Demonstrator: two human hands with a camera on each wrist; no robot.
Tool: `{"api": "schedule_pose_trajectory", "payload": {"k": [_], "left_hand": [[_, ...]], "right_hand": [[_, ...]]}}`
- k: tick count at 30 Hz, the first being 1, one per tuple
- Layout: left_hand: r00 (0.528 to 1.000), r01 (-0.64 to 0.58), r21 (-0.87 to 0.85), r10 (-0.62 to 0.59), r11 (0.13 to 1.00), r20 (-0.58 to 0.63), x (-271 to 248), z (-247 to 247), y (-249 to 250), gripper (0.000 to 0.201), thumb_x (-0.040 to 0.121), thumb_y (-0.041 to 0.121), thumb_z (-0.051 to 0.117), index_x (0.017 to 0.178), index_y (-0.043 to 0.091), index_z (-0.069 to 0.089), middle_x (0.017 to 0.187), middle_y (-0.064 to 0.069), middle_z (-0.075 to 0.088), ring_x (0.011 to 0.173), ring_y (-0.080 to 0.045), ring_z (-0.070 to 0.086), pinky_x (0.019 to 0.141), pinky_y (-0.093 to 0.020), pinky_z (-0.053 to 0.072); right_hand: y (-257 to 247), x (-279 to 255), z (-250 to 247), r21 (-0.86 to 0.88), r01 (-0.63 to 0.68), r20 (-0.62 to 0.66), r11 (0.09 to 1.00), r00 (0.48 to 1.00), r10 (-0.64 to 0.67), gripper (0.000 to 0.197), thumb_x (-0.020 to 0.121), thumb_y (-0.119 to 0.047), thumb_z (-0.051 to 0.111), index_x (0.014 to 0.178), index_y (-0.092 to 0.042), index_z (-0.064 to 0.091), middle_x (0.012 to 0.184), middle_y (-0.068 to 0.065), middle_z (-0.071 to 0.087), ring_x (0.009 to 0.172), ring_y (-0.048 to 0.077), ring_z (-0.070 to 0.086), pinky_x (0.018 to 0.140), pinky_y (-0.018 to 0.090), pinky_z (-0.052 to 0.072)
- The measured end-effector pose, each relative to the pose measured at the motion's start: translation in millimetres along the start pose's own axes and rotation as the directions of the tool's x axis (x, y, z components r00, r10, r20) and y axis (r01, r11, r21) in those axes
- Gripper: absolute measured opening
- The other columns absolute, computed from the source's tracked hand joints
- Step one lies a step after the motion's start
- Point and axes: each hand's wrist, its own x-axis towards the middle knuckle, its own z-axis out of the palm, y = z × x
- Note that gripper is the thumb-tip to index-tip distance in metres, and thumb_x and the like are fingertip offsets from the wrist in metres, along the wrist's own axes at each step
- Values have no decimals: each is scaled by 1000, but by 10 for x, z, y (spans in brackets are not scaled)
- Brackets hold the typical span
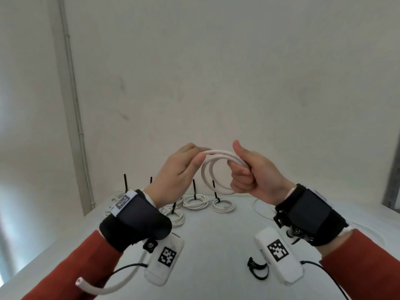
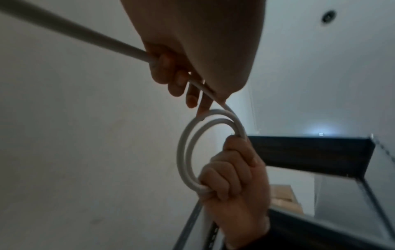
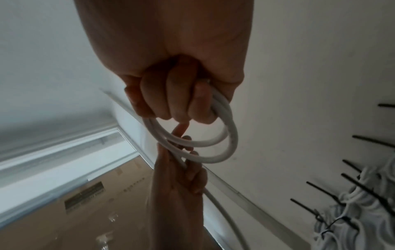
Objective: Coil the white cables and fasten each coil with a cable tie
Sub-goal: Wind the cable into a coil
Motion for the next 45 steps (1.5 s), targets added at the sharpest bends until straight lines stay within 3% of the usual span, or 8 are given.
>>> {"api": "schedule_pose_trajectory", "payload": {"k": [5, 13, 16, 19, 24, 32, 38, 45], "left_hand": [[963, 269, -465, -232, 843, 136, 50, 80, 208, 41, 100, 28, 33, 82, 3, 60, 71, 2, 59, 51, 1, 45, 51, -9, 33], [949, 266, -554, -315, 789, 6, 104, 183, 257, 37, 98, 37, 33, 69, 14, 38, 57, 7, 34, 52, -6, 31, 53, -14, 31], [915, 316, -738, -397, 596, 71, 115, 190, 257, 40, 91, 46, 40, 66, 15, 38, 54, 7, 29, 53, -11, 33, 60, -21, 47], [887, 332, -810, -453, 484, 93, 127, 208, 330, 40, 92, 43, 40, 64, 16, 32, 52, 7, 22, 45, -10, 25, 42, -20, 36], [879, 333, -761, -475, 556, 37, 174, 252, 348, 45, 100, 36, 35, 60, 19, 26, 50, 8, 17, 41, -7, 14, 38, -16, 16], [956, 274, -391, -294, 878, 8, 61, 344, 167, 33, 101, 34, 32, 85, 9, 45, 55, 7, 44, 47, -18, 48, 41, -28, 43], [958, 280, -136, -268, 950, 102, -102, 397, -69, 18, 101, 24, 40, 91, 13, 49, 60, 7, 43, 46, -6, 35, 47, -16, 29], [956, 154, 295, -217, 943, 197, -363, 410, -261, 41, 92, 46, 20, 96, 18, 49, 61, 9, 43, 57, -15, 42, 59, -35, 36]], "right_hand": [[-57, -14, 53, 201, -24, -18, 979, 999, 28, 55, 87, -57, 35, 46, -22, 30, 35, -10, 16, 40, 15, 4, 43, 25, 15], [-45, -15, 122, 313, 28, 12, 949, 999, -34, 43, 94, -43, 37, 65, -14, 51, 40, -8, 22, 34, 10, 26, 49, 25, 40], [-84, -20, 81, 311, 20, 51, 950, 998, -37, 37, 96, -35, 38, 81, -8, 58, 44, -7, 26, 36, 9, 27, 50, 26, 41], [-72, -25, 82, 351, -20, 131, 936, 991, -28, 39, 97, -34, 35, 84, -8, 60, 44, -6, 24, 36, 9, 29, 53, 27, 43], [5, -43, 103, 363, -31, 192, 931, 980, -42, 43, 98, -40, 33, 73, -14, 55, 43, -9, 29, 44, 11, 38, 68, 28, 46], [4, -90, 6, 588, 52, 59, 807, 993, -107, 39, 99, -39, 32, 71, -18, 49, 48, -8, 16, 38, 10, 13, 44, 21, 24], [-25, -116, -142, 649, 190, -145, 737, 981, -126, 41, 99, -39, 31, 68, -18, 48, 50, -7, 15, 42, 10, 12, 44, 21, 27], [-76, -186, -482, 669, 398, -344, 627, 914, -213, 37, 100, -28, 30, 72, -17, 51, 52, -6, 32, 45, 11, 31, 51, 23, 39]]}}
